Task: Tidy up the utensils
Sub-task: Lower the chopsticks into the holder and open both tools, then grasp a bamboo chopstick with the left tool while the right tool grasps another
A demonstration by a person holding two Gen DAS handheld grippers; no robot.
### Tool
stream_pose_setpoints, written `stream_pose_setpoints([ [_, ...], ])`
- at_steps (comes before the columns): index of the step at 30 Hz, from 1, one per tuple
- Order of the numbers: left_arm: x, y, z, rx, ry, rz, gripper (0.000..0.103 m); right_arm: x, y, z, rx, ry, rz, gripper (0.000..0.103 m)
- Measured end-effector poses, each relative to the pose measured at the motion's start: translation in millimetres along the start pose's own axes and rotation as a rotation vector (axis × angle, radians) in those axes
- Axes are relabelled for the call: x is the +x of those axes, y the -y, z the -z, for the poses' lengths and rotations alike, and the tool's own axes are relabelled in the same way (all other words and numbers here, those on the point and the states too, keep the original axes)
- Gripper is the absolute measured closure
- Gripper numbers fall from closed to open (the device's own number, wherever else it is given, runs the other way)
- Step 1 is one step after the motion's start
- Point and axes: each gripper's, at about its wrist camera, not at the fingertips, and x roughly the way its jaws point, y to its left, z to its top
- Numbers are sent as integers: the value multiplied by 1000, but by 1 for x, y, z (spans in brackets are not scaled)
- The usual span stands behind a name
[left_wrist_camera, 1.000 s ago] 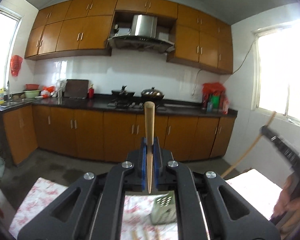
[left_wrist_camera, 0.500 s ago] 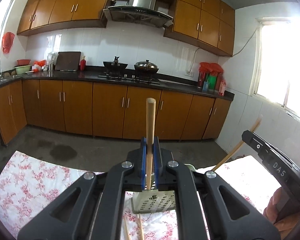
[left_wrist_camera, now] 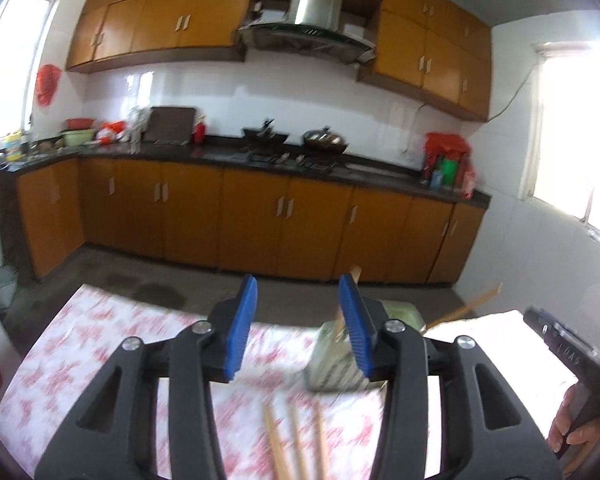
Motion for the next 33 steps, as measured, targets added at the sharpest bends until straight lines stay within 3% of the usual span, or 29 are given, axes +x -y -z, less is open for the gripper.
stream_pose_setpoints([
  [2,-1,-13,25,0,-62,-51,57,24,7,37,1,-146,1,66],
  [4,6,-24,54,3,-141,-90,57,46,8,75,1,-296,-18,77],
  [8,18,-44,112,-36,-302,-118,57,61,-3,119,-11,-420,-50,82],
  [12,24,-52,146,-63,-393,-110,57,66,-14,132,-37,-446,-50,82],
  [16,25,-51,165,-59,-428,-89,58,69,-19,135,-64,-449,-43,81],
  [23,32,-33,182,-48,-479,-36,75,68,-22,142,-112,-454,-31,81],
  [24,34,-31,182,-45,-484,-30,76,68,-23,143,-126,-443,-22,82],
  [26,35,-25,185,-32,-497,-14,80,68,-18,143,-132,-432,22,94],
  [33,43,-9,197,25,-548,6,89,68,4,136,-79,-428,49,95],
])
